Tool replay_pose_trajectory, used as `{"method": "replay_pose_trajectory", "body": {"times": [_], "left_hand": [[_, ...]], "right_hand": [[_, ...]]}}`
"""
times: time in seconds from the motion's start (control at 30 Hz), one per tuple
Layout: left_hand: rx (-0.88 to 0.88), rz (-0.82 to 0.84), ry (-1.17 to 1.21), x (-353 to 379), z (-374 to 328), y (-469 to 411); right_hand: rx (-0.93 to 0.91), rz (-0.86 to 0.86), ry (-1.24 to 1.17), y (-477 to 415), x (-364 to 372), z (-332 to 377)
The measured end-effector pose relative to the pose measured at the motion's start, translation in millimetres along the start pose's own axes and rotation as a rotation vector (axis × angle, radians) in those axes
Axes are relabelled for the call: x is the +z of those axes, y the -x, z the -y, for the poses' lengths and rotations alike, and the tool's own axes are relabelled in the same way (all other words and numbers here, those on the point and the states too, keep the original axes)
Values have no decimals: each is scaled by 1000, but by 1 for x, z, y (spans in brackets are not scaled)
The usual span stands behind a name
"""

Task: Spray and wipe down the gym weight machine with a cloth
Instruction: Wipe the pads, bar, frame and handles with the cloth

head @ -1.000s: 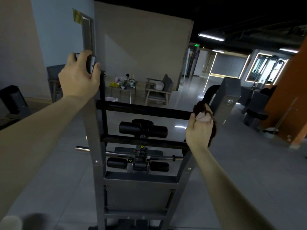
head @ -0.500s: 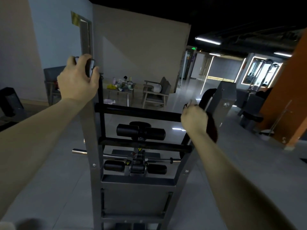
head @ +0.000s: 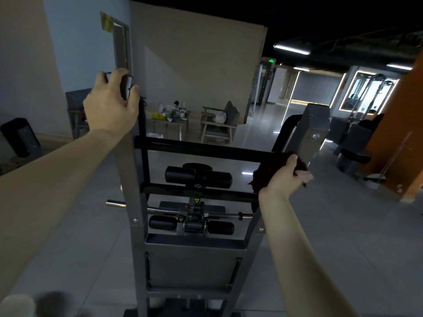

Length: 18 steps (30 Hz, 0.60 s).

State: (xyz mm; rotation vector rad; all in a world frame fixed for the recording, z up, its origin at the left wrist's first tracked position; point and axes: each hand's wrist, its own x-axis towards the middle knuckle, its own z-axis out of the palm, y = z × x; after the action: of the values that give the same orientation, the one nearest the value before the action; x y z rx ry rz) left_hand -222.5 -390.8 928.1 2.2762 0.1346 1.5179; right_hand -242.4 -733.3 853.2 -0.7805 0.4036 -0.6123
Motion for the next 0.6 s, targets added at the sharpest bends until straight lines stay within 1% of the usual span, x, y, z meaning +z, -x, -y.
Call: {"method": "replay_pose_trajectory", "body": {"times": [0.13,0.2,0.3,0.4,0.5,0.6], "left_hand": [[-5,0,6,1,1,-1],[-11,-6,16,1,1,-1],[6,-16,8,3,4,-2],[8,0,-7,3,3,-3],[16,8,-13,2,3,-2],[34,7,-18,1,6,-3]], "right_hand": [[305,-27,-43,10,24,10],[366,-48,-96,19,39,8],[363,-106,-83,30,53,-15],[372,20,-32,52,66,-45],[401,115,83,85,85,-72],[451,316,278,119,100,-96]]}}
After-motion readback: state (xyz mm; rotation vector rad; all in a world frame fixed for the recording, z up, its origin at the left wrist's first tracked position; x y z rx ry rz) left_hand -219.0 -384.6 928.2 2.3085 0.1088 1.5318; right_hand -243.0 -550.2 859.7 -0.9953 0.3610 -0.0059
